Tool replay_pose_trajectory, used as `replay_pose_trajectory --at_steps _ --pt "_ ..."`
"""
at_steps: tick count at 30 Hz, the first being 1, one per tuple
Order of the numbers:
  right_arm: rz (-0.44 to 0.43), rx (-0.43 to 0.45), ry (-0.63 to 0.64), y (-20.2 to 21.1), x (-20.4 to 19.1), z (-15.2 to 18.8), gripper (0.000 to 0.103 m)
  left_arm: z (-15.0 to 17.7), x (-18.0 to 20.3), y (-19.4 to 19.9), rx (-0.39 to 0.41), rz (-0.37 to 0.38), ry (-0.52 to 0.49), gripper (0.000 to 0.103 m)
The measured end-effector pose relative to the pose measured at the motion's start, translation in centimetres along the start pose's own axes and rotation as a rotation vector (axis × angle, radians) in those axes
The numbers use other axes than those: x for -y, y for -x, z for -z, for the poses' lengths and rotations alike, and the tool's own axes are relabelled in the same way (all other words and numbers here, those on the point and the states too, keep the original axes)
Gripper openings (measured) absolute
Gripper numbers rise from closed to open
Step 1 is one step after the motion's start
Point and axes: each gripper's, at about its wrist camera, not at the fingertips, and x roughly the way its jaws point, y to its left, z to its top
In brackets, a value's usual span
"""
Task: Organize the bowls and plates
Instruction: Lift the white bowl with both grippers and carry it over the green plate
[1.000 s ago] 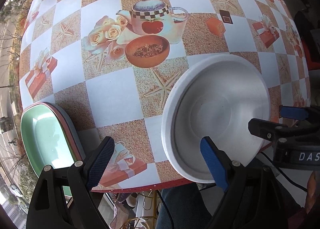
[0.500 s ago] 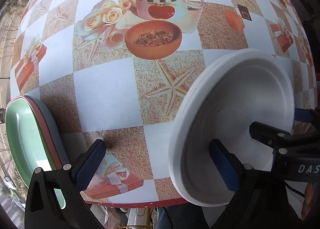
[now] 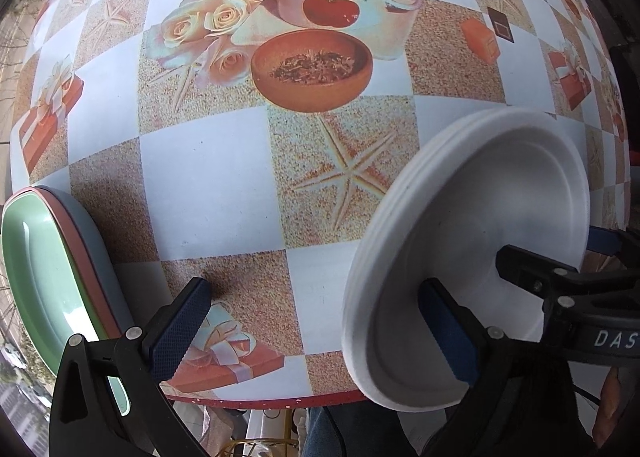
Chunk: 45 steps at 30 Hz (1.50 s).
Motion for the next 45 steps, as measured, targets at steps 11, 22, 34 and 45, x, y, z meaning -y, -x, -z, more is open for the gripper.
replay_pose_trajectory --at_steps 11,22,34,45 --pt "-0.096 -0.01 0.056 0.6 -3.0 0.9 0.029 -0.1 3.1 1.8 0.027 0.064 -0.083 0.042" --pt "-0.043 0.028 0.148 3.4 -7.1 0.7 0.028 0.3 0.5 5.6 0.125 0.056 -0.025 0.042" --pt "-0.008 0.079 0.244 6.3 -11.7 0.5 0.028 1.3 -2.7 9.0 0.225 0.037 0.073 0.042" --pt "-0.004 0.113 0.33 8.3 -16.1 0.1 0.028 3.5 -7.2 10.4 0.292 0.01 0.184 0.042"
